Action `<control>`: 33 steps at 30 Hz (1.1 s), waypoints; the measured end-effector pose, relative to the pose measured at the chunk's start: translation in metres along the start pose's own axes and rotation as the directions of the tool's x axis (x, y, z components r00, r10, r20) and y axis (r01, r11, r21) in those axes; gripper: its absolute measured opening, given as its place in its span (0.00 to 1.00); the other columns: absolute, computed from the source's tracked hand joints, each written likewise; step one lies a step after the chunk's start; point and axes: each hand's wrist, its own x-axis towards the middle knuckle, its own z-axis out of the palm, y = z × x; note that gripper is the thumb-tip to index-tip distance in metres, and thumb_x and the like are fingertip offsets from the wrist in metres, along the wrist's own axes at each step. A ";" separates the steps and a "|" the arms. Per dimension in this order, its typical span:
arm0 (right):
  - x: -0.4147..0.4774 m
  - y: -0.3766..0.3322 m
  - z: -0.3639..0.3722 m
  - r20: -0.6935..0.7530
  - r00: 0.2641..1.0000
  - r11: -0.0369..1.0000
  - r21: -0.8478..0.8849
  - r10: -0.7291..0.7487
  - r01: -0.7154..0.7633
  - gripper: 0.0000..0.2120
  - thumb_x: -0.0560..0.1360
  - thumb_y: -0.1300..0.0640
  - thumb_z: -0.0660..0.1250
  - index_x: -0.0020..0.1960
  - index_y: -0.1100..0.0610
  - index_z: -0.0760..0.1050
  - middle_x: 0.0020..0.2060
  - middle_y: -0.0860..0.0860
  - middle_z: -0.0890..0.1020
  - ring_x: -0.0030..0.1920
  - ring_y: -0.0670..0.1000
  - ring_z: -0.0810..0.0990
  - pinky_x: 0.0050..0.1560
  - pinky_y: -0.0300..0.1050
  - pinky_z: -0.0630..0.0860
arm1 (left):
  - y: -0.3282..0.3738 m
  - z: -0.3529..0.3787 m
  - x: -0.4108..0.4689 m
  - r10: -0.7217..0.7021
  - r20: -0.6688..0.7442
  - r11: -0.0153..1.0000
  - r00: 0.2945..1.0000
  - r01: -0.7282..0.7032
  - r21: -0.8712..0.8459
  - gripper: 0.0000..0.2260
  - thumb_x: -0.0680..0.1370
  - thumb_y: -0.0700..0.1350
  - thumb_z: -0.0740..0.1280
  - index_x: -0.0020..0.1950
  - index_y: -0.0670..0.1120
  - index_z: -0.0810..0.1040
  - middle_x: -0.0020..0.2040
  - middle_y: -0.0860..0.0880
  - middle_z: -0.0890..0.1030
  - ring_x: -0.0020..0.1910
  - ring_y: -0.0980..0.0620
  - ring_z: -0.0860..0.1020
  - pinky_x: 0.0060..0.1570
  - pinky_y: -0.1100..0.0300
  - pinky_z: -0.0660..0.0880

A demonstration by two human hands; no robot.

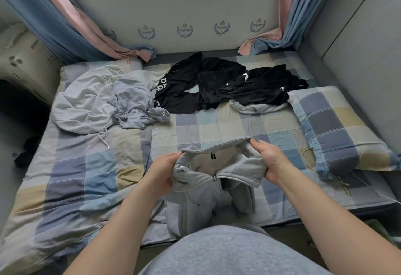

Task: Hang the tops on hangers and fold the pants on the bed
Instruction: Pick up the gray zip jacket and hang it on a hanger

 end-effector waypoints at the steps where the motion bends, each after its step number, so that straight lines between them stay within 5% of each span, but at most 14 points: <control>1: 0.001 0.000 0.000 -0.023 0.997 0.995 -0.066 -0.071 0.069 0.09 0.82 0.57 0.64 0.56 0.61 0.80 0.44 0.57 0.86 0.43 0.56 0.84 0.49 0.50 0.79 | 0.001 0.003 0.002 0.068 -0.061 0.997 0.996 -0.066 0.028 0.11 0.82 0.44 0.66 0.44 0.43 0.83 0.34 0.47 0.83 0.34 0.50 0.80 0.35 0.61 0.77; 5: 0.006 -0.001 -0.003 -0.079 0.984 0.970 -0.198 -0.159 0.141 0.10 0.82 0.60 0.63 0.44 0.55 0.79 0.37 0.51 0.80 0.37 0.50 0.76 0.38 0.43 0.73 | 0.003 0.004 0.006 0.208 -0.150 0.963 0.967 -0.176 0.203 0.11 0.84 0.44 0.63 0.44 0.43 0.80 0.35 0.46 0.81 0.33 0.52 0.79 0.34 0.62 0.75; 9: 0.004 -0.005 -0.004 -0.053 0.995 0.997 -0.009 -0.080 0.080 0.12 0.84 0.61 0.59 0.45 0.54 0.77 0.36 0.52 0.80 0.35 0.49 0.77 0.38 0.45 0.75 | 0.008 0.003 0.005 0.179 -0.111 0.959 0.977 -0.148 0.244 0.13 0.84 0.42 0.63 0.44 0.39 0.81 0.33 0.44 0.83 0.33 0.50 0.81 0.33 0.62 0.78; 13: -0.003 -0.011 -0.008 0.030 0.992 0.982 0.140 0.122 -0.125 0.13 0.84 0.53 0.59 0.50 0.59 0.79 0.41 0.57 0.83 0.40 0.54 0.82 0.43 0.50 0.79 | 0.010 0.001 -0.001 -0.051 -0.008 0.997 0.999 0.052 0.060 0.16 0.84 0.47 0.62 0.56 0.35 0.81 0.45 0.38 0.82 0.40 0.44 0.80 0.43 0.53 0.79; 15: -0.007 -0.011 -0.010 0.090 0.976 0.965 0.156 0.198 -0.210 0.17 0.83 0.49 0.59 0.52 0.61 0.81 0.46 0.59 0.84 0.44 0.57 0.84 0.45 0.50 0.82 | 0.011 -0.003 -0.006 -0.138 0.154 0.986 0.978 0.151 -0.076 0.20 0.84 0.48 0.59 0.48 0.36 0.84 0.41 0.38 0.82 0.38 0.44 0.82 0.41 0.53 0.82; 17: -0.012 -0.011 -0.009 0.166 0.957 0.950 0.164 0.239 -0.266 0.18 0.83 0.48 0.59 0.56 0.61 0.80 0.52 0.60 0.83 0.48 0.58 0.84 0.48 0.52 0.83 | 0.005 -0.005 -0.005 -0.133 0.274 0.966 0.952 0.187 -0.181 0.21 0.82 0.45 0.58 0.39 0.37 0.84 0.36 0.40 0.82 0.35 0.45 0.83 0.38 0.55 0.82; 20: -0.020 -0.013 -0.007 0.257 0.935 0.931 0.207 0.244 -0.300 0.17 0.79 0.48 0.63 0.62 0.58 0.76 0.61 0.59 0.76 0.61 0.58 0.76 0.68 0.55 0.72 | -0.003 -0.006 -0.005 -0.117 0.324 0.953 0.939 0.198 -0.230 0.16 0.75 0.43 0.60 0.34 0.38 0.83 0.34 0.41 0.82 0.34 0.45 0.83 0.37 0.55 0.82; 23: -0.027 -0.014 -0.005 0.321 0.932 0.923 0.280 0.169 -0.264 0.21 0.79 0.48 0.62 0.65 0.61 0.75 0.58 0.61 0.76 0.60 0.59 0.76 0.71 0.55 0.68 | -0.005 -0.005 -0.011 -0.098 0.401 0.943 0.911 0.214 -0.256 0.07 0.68 0.40 0.72 0.39 0.36 0.84 0.39 0.38 0.84 0.39 0.41 0.85 0.40 0.49 0.83; 26: -0.033 -0.010 -0.005 0.354 0.932 0.910 0.358 0.074 -0.208 0.24 0.82 0.49 0.59 0.70 0.64 0.72 0.57 0.62 0.72 0.60 0.60 0.72 0.72 0.56 0.66 | -0.005 -0.009 -0.008 -0.023 0.392 0.886 0.920 0.200 -0.417 0.20 0.60 0.31 0.78 0.51 0.34 0.82 0.47 0.34 0.84 0.45 0.37 0.85 0.42 0.41 0.83; 30: -0.042 -0.005 0.001 0.356 0.933 0.875 0.436 0.047 -0.210 0.22 0.84 0.50 0.57 0.45 0.61 0.83 0.35 0.55 0.80 0.36 0.51 0.81 0.42 0.46 0.82 | -0.009 -0.008 -0.005 0.011 0.275 0.914 0.961 0.103 -0.393 0.18 0.72 0.36 0.67 0.62 0.40 0.76 0.60 0.38 0.80 0.54 0.43 0.82 0.66 0.44 0.75; 33: -0.050 -0.005 0.012 0.366 0.930 0.881 0.433 0.022 -0.192 0.26 0.85 0.48 0.53 0.39 0.59 0.82 0.34 0.54 0.80 0.35 0.50 0.81 0.40 0.44 0.81 | -0.017 0.001 -0.012 -0.077 0.318 0.960 0.945 0.156 -0.233 0.17 0.76 0.40 0.67 0.64 0.39 0.79 0.59 0.39 0.82 0.53 0.44 0.83 0.59 0.48 0.80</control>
